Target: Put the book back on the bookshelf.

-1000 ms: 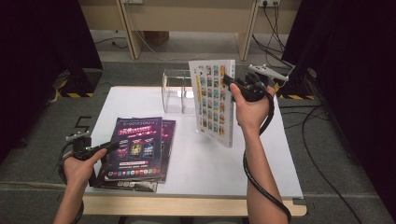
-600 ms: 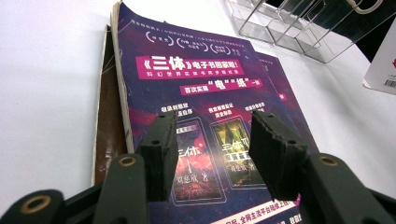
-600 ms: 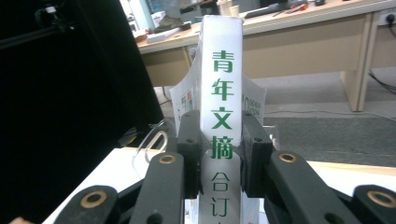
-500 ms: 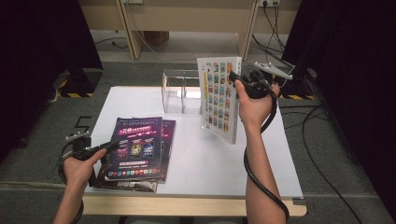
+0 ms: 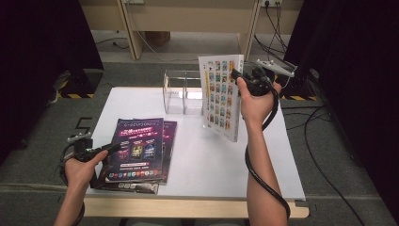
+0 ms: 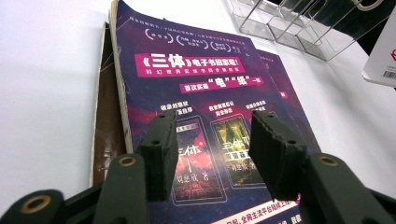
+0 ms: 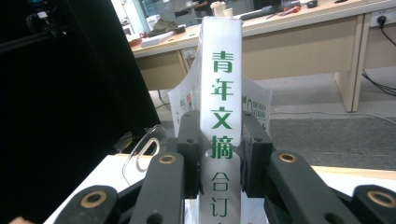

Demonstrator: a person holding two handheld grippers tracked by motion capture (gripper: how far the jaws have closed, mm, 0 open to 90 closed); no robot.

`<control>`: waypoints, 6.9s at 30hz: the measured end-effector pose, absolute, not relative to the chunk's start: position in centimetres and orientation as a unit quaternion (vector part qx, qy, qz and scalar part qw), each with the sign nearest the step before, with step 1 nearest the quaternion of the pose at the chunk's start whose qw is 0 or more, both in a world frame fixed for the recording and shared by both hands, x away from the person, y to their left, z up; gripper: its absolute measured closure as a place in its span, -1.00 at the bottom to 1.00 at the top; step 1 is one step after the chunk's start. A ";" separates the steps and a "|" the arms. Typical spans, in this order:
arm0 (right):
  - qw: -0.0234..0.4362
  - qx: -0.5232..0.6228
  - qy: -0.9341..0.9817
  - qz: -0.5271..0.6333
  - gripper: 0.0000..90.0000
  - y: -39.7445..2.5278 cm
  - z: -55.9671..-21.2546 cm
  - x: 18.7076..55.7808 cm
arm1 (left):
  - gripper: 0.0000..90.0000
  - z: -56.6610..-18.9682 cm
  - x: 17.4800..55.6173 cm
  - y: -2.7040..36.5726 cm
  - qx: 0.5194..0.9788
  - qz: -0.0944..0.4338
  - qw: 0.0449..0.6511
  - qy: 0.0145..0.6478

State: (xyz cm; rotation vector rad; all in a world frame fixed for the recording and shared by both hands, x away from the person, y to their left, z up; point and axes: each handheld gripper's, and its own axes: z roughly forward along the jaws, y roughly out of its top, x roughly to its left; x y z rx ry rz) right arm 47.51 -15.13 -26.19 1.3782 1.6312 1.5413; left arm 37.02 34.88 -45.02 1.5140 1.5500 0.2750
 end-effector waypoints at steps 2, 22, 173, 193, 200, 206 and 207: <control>0.246 0.507 0.601 0.567 0.65 -15.0 -26.1 47.7 | 0.14 -45.0 37.0 34.9 0.614 0.112 0.461 0.631; 0.228 0.492 0.606 0.582 0.65 -14.1 -25.3 49.0 | 0.14 -45.3 37.1 34.7 0.617 0.106 0.459 0.630; 0.329 0.508 0.620 0.499 0.49 -15.3 -34.1 43.3 | 0.14 -45.3 36.7 34.5 0.623 0.106 0.456 0.627; 0.340 0.482 0.638 0.495 0.31 -15.1 -33.5 44.3 | 0.14 -45.4 36.8 34.4 0.623 0.104 0.456 0.627; 0.335 0.477 0.648 0.491 0.49 -15.0 -33.3 44.4 | 0.14 -45.5 36.8 34.4 0.623 0.103 0.455 0.628; 0.327 0.485 0.646 0.490 0.58 -15.2 -33.1 44.6 | 0.14 -45.5 36.9 34.4 0.624 0.102 0.455 0.627; 0.331 0.486 0.645 0.488 0.56 -15.3 -33.1 44.6 | 0.14 -45.6 36.9 34.4 0.624 0.102 0.455 0.627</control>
